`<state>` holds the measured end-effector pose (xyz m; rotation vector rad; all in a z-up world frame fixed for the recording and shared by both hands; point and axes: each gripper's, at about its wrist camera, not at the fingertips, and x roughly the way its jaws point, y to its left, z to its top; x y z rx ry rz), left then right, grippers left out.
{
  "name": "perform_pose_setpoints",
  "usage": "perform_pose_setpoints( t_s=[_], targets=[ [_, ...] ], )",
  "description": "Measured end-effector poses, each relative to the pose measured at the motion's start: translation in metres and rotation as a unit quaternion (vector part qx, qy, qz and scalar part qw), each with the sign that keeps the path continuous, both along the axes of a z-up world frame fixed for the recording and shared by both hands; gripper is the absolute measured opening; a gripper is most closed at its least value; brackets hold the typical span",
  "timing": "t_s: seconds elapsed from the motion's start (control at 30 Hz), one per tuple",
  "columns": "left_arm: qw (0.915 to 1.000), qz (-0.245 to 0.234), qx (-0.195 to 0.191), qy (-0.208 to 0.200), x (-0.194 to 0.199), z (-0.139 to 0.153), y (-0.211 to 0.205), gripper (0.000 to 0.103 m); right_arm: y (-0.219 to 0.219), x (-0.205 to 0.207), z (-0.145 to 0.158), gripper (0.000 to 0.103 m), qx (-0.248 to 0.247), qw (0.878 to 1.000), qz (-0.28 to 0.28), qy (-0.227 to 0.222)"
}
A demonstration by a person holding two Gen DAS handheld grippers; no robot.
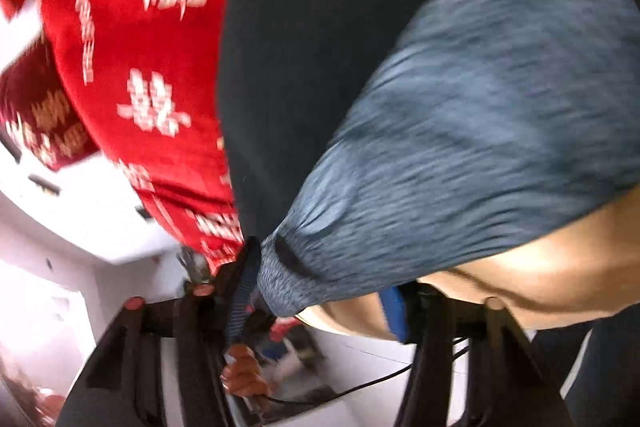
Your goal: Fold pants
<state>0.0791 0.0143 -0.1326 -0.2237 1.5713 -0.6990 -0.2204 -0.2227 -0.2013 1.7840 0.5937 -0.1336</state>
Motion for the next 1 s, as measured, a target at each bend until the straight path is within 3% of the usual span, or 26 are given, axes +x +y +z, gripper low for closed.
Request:
perform_pose_setpoints(
  t_s=[0.03,0.07,0.13,0.3,0.47,0.63,0.8,1.0],
  targets=[
    [1.0000,-0.006,0.004,-0.003,0.000,0.001,0.000,0.038,-0.003,-0.007,-0.004,0.018,0.023,0.999,-0.024,-0.005],
    [0.9999,-0.011,0.010,-0.005,0.000,0.002,0.000,0.033,-0.004,-0.012,-0.006,0.009,0.039,0.998,-0.042,-0.008],
    [0.9997,-0.017,0.016,-0.008,-0.001,0.007,-0.001,0.032,-0.006,-0.014,0.004,0.008,0.035,0.998,-0.048,0.006],
    [0.9987,-0.035,0.019,-0.031,0.001,0.035,0.000,0.032,-0.016,0.007,0.076,0.008,-0.075,0.995,0.037,0.062],
    [0.9974,-0.042,0.005,-0.058,0.019,0.074,-0.014,0.032,-0.041,0.047,0.135,0.008,-0.171,0.970,0.139,0.102],
    [0.9947,-0.047,0.007,-0.091,0.048,0.099,-0.051,0.032,-0.083,0.093,0.162,0.008,-0.208,0.954,0.190,0.106],
    [0.9933,-0.027,0.014,-0.112,0.086,0.099,-0.093,0.032,-0.138,0.154,0.157,0.008,-0.221,0.941,0.233,0.109],
    [0.9901,0.003,0.050,-0.131,0.141,0.059,-0.147,0.032,-0.200,0.224,0.102,0.012,-0.215,0.921,0.293,0.140]
  ],
)
